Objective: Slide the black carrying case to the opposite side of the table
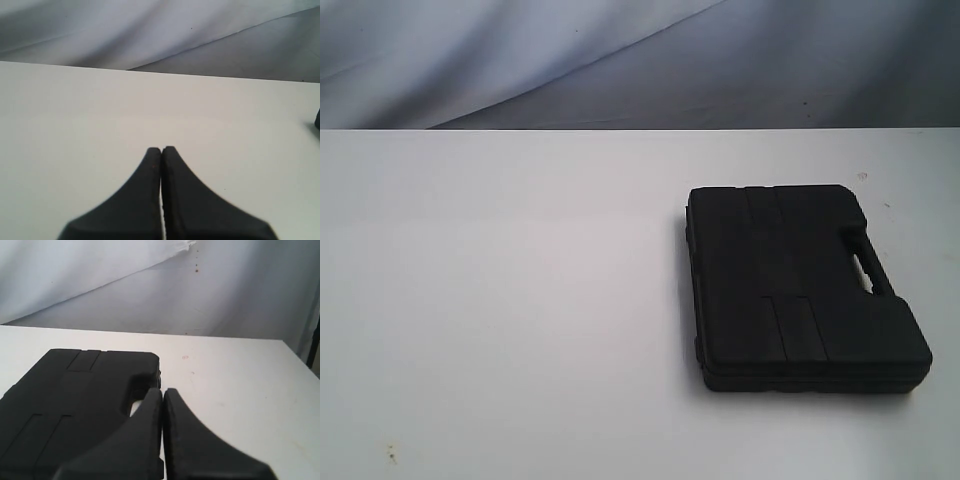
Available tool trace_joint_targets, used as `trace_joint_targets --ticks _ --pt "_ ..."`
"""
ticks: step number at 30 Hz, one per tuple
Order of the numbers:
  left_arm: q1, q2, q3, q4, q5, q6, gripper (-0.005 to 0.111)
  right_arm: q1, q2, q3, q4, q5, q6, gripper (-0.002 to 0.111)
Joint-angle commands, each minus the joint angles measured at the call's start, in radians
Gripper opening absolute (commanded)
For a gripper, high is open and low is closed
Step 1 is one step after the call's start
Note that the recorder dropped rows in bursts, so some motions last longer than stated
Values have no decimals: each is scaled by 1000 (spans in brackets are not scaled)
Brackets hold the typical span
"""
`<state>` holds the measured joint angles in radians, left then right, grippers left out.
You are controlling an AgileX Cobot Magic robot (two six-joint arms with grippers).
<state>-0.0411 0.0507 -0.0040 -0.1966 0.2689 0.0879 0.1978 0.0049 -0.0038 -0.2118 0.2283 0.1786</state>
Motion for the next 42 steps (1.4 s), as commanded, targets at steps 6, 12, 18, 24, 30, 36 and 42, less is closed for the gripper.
trace_joint_targets --ticks 6,12,18,24,30,36,42 --pt "3 -3 4 0 -3 -1 0 2 -5 4 20 116 125 0" --pt "3 -3 4 0 -3 -1 0 2 -5 4 16 111 125 0" --pt "3 -3 4 0 -3 -1 0 2 -5 4 16 111 125 0" --pt "3 -3 4 0 -3 -1 0 2 -5 4 18 111 125 0" --pt "3 -3 4 0 -3 -1 0 2 -5 4 18 111 125 0" --pt "3 -3 4 0 -3 -1 0 2 -5 4 18 111 125 0" --pt "3 -3 4 0 -3 -1 0 2 -5 4 18 111 125 0"
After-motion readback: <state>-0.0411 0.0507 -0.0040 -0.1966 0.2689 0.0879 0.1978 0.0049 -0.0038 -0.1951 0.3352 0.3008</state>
